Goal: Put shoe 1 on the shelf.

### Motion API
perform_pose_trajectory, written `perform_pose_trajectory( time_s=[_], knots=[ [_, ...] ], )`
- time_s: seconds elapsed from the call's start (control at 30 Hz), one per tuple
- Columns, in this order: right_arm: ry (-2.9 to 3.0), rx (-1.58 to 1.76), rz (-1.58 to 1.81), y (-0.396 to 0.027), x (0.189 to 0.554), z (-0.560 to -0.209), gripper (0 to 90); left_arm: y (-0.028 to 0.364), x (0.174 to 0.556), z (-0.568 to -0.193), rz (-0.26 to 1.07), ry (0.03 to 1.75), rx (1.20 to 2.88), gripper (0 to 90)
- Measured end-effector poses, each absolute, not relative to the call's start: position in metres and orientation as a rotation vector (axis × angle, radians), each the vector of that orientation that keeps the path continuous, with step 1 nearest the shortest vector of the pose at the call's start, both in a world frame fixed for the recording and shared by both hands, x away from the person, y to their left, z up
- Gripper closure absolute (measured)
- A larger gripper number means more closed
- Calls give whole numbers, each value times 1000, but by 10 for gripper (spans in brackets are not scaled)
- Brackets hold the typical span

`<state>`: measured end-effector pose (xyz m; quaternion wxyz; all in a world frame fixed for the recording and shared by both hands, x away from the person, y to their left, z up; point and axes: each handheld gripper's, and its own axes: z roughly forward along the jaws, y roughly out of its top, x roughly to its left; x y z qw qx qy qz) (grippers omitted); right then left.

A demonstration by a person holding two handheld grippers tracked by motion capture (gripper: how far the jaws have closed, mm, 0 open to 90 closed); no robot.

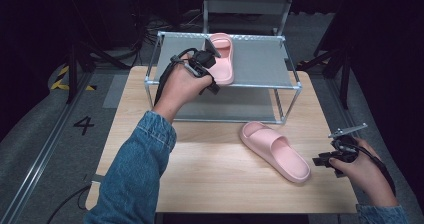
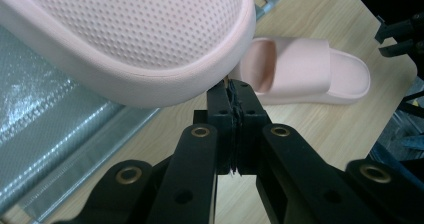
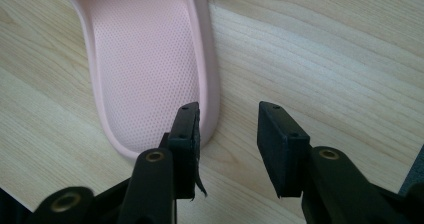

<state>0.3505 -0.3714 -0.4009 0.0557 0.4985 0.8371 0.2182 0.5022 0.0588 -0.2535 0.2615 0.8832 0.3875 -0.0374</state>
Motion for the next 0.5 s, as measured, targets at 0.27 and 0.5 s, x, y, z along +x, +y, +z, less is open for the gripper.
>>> perform_pose_trajectory(
  time_s=[0.27,0.5],
  knots=[
    [2533,1525,664,-375,348,-402,623,54,515,-253,-106,1094,2364,887],
    [2529,1531,660,-378,346,-403,624,54,525,-255,-131,1117,2353,881]
  ],
)
